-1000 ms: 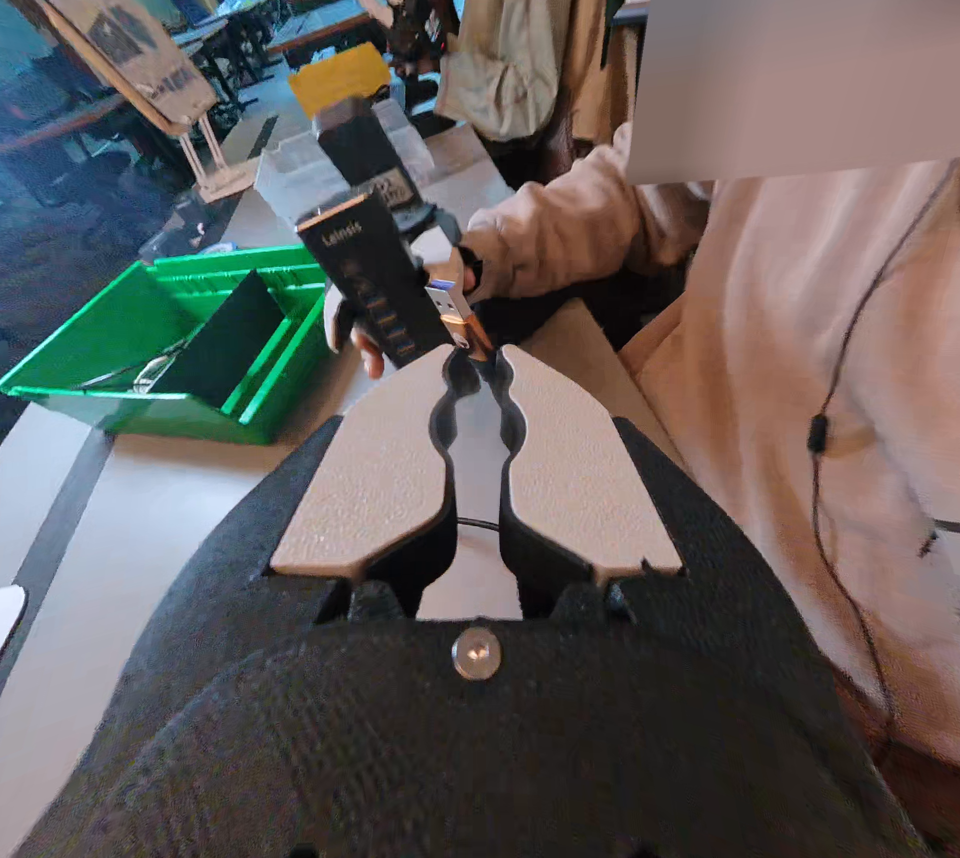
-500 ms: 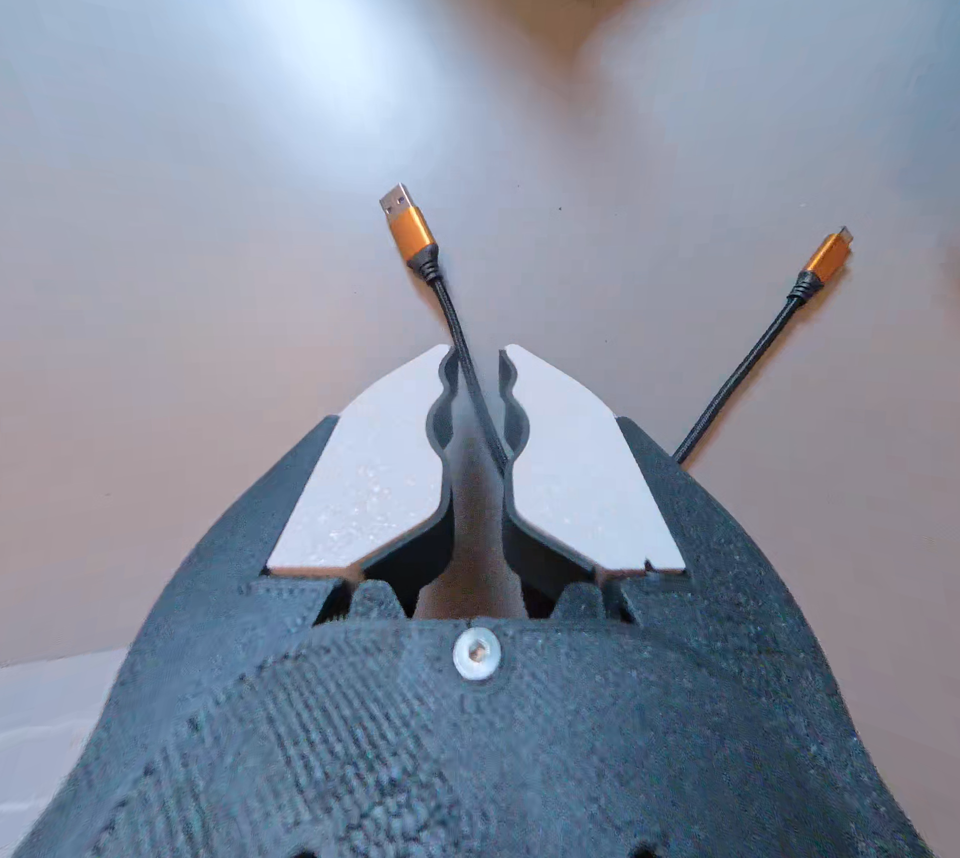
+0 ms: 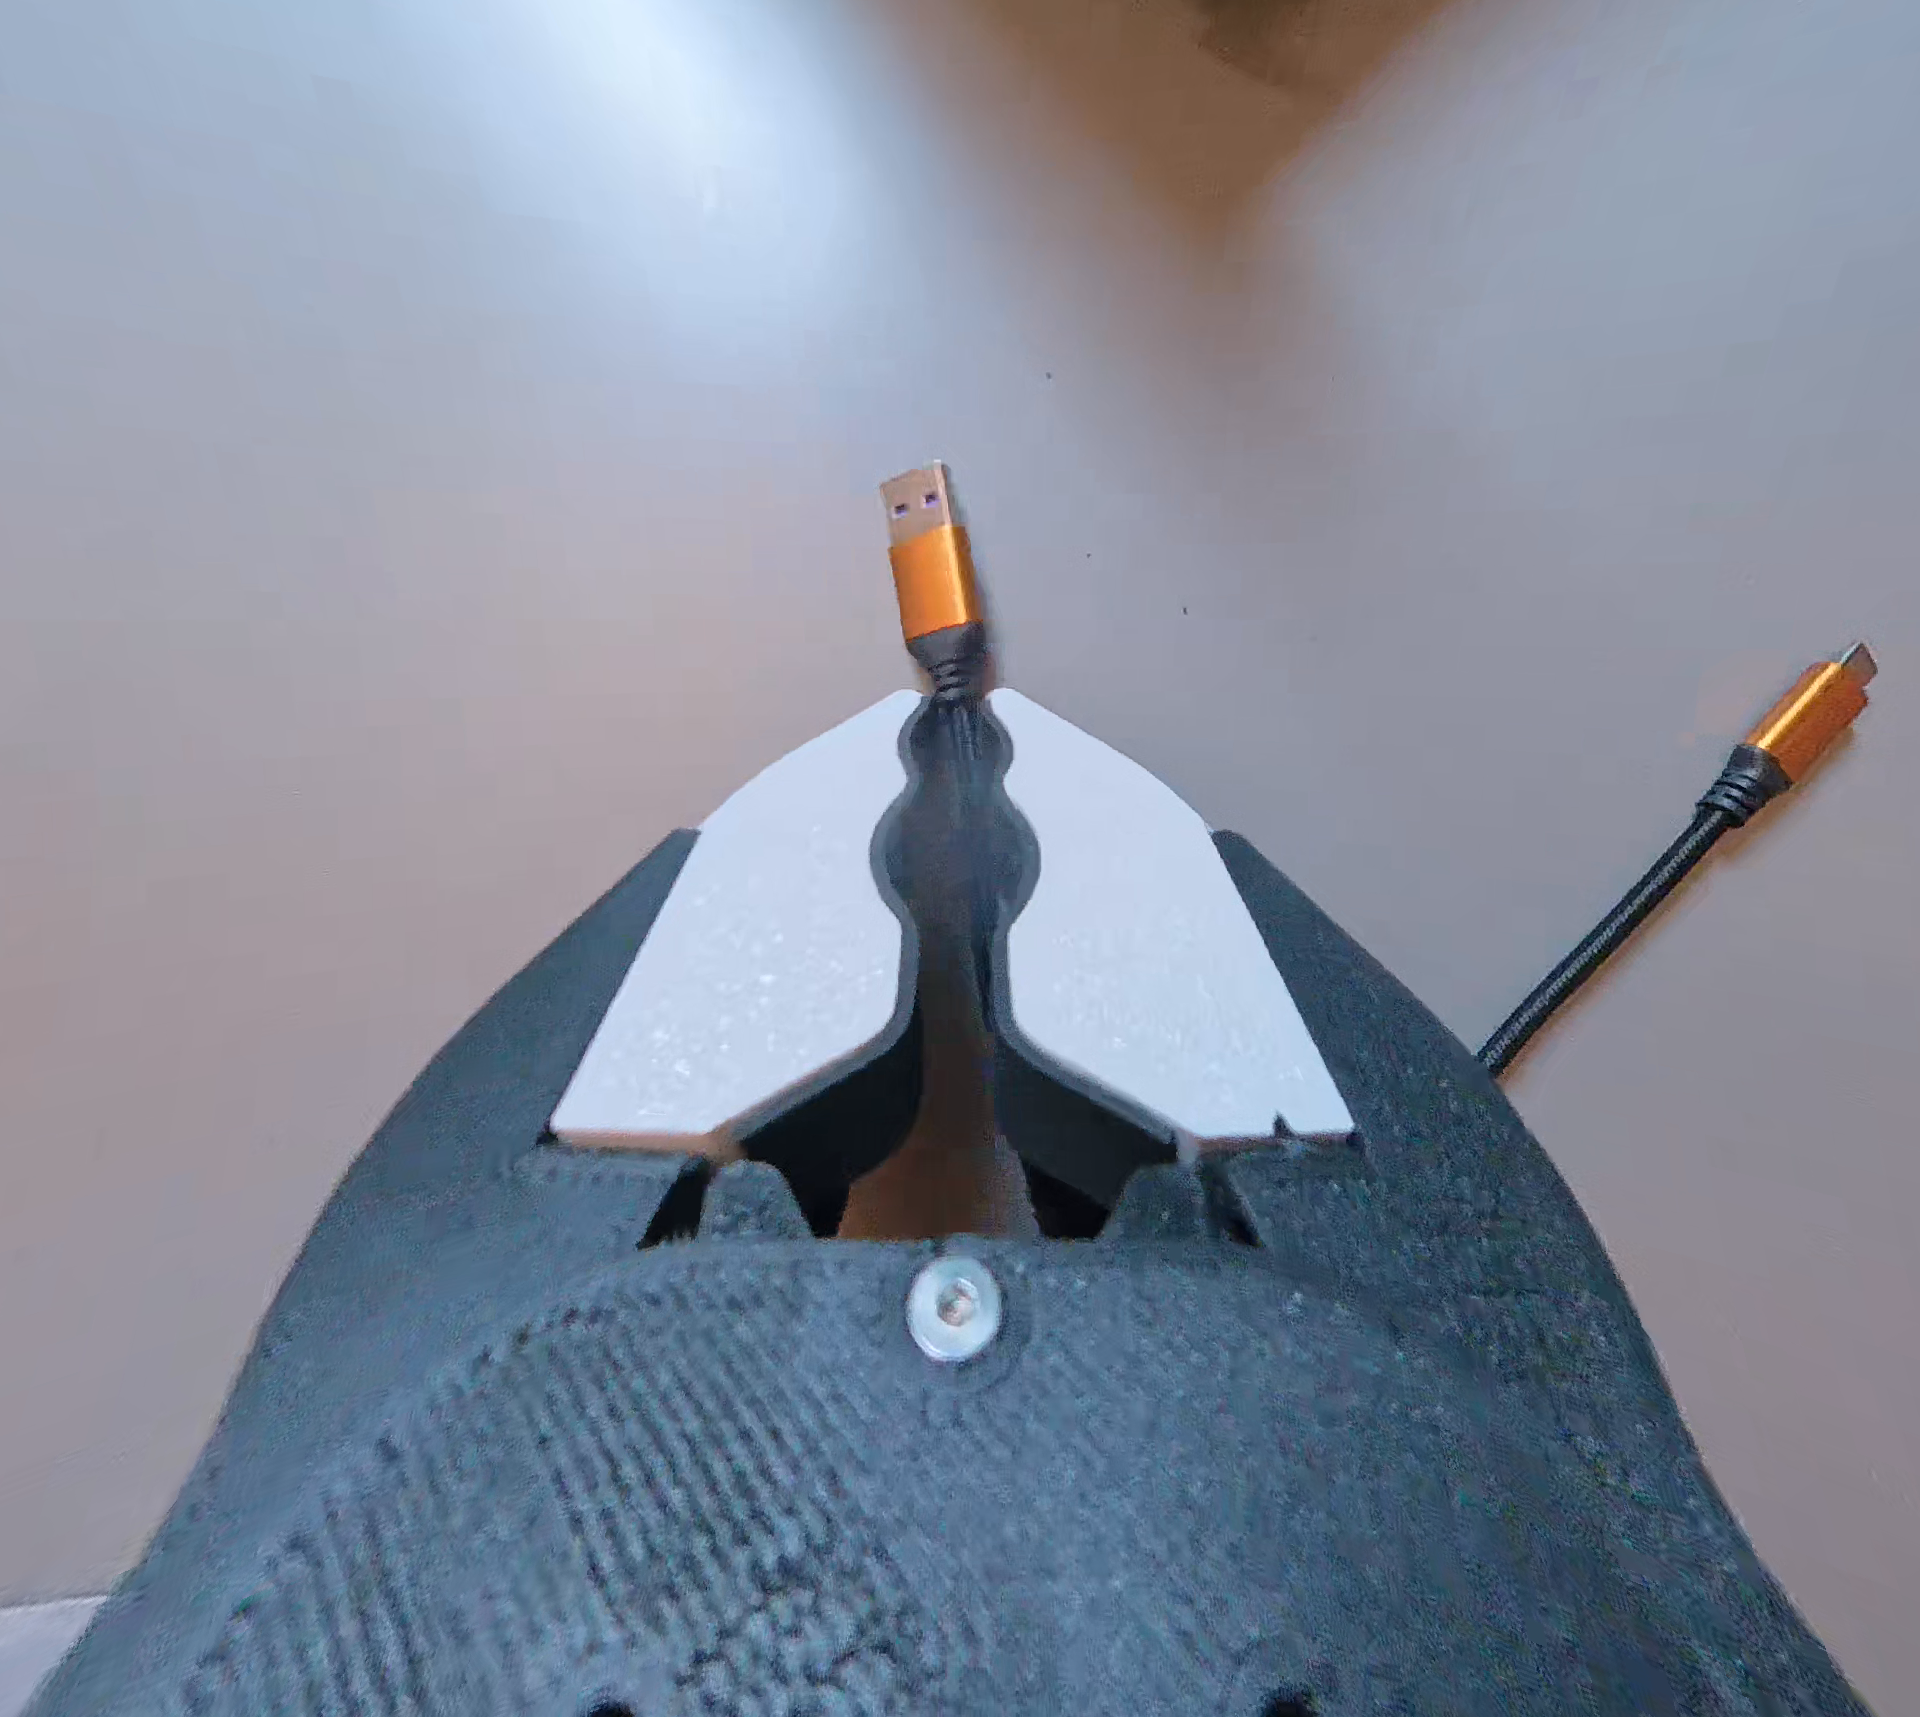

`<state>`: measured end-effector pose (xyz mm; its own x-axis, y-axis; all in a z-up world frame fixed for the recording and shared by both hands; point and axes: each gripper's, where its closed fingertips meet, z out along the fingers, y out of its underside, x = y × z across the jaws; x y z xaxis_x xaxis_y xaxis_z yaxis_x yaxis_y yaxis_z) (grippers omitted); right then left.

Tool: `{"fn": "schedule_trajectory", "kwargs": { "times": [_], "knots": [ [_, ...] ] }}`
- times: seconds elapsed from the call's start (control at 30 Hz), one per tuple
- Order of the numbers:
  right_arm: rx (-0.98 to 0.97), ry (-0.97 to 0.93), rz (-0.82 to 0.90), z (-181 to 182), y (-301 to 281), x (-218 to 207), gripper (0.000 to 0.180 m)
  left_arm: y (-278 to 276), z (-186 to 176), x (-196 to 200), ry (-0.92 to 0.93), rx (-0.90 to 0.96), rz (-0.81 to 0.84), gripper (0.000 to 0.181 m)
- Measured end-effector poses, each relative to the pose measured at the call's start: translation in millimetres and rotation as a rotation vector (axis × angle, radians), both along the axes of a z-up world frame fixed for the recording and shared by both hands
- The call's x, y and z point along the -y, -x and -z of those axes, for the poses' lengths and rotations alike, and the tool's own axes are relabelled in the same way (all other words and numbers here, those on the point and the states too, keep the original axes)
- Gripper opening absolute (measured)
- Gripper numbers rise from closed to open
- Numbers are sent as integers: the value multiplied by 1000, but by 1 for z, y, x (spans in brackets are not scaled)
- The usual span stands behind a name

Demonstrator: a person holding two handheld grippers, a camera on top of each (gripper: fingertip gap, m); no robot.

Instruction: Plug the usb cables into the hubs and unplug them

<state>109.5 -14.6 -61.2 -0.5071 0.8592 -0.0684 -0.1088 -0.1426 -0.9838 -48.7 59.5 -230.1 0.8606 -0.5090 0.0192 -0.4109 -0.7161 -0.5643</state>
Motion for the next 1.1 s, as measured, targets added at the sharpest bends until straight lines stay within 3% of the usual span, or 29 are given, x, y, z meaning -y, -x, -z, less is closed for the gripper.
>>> {"fn": "schedule_trajectory", "kwargs": {
  "times": [0.23, 0.4, 0.57, 1.1],
  "knots": [
    [19, 19, -48, 4, 0, 4, 71, -37, -12, 23, -39, 31, 256, 5],
    [25, 23, -57, 5, 0, 5, 71, -70, -78, 49, -164, 78, 378, 5],
    [61, 32, -51, 14, 6, 3, 71, -104, -133, 80, -295, -16, 482, 5],
    [65, 36, -76, 16, 10, 14, 71, -138, -121, 88, -245, -133, 556, 5]
  ]
}}
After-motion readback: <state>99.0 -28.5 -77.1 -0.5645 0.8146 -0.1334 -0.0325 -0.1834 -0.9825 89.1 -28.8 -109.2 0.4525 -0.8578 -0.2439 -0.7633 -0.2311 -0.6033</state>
